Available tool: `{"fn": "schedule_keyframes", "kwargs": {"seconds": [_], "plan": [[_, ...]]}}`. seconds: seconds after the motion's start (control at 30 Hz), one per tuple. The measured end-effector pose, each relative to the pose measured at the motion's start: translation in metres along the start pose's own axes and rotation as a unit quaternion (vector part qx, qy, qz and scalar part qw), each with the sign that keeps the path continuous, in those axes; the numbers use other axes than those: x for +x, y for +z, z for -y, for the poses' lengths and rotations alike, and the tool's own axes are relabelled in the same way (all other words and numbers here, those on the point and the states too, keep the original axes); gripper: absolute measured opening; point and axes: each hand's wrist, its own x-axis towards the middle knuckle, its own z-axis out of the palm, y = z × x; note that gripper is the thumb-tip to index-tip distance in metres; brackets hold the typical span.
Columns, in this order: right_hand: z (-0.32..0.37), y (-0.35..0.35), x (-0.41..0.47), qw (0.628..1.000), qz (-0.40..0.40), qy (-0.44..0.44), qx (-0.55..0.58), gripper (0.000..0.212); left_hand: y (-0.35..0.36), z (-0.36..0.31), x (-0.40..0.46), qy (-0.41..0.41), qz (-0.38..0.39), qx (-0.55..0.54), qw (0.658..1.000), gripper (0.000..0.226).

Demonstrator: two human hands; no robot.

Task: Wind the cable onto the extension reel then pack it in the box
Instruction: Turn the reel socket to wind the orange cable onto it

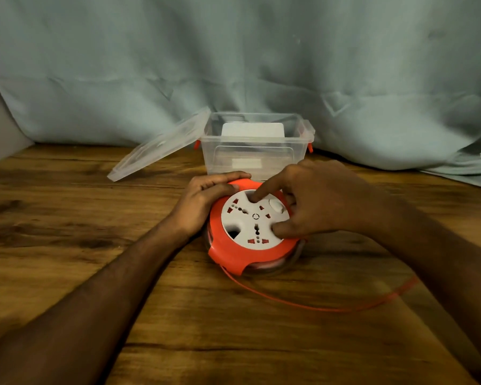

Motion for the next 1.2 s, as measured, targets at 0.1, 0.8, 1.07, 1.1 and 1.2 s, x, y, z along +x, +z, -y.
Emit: {"fn": "schedule_keyframes", "kwargs": {"seconds": [0.1, 0.8, 1.07, 1.1, 1.2], "plan": [[0.001, 0.003, 0.001, 1.000, -0.010, 0.010, -0.020, 0.071, -0.001, 0.000, 0.000, 0.002, -0.006, -0.002, 1.000, 0.039], [0.040, 0.016, -0.003, 0.989, -0.054, 0.123, 0.059, 0.066, -0.001, 0.002, 0.002, -0.005, 0.007, -0.001, 1.000, 0.041], [0.016, 0.003, 0.002, 0.992, -0.029, 0.047, 0.115, 0.026, -0.001, 0.003, 0.002, 0.005, 0.002, -0.008, 1.000, 0.042], [0.013, 0.000, 0.001, 0.992, -0.024, 0.029, 0.120, 0.018, -0.001, 0.003, 0.002, 0.006, 0.006, -0.012, 1.000, 0.042], [0.007, -0.001, 0.000, 0.995, 0.009, -0.004, 0.097, 0.051, -0.001, 0.004, 0.002, 0.012, 0.013, -0.018, 1.000, 0.040]]}}
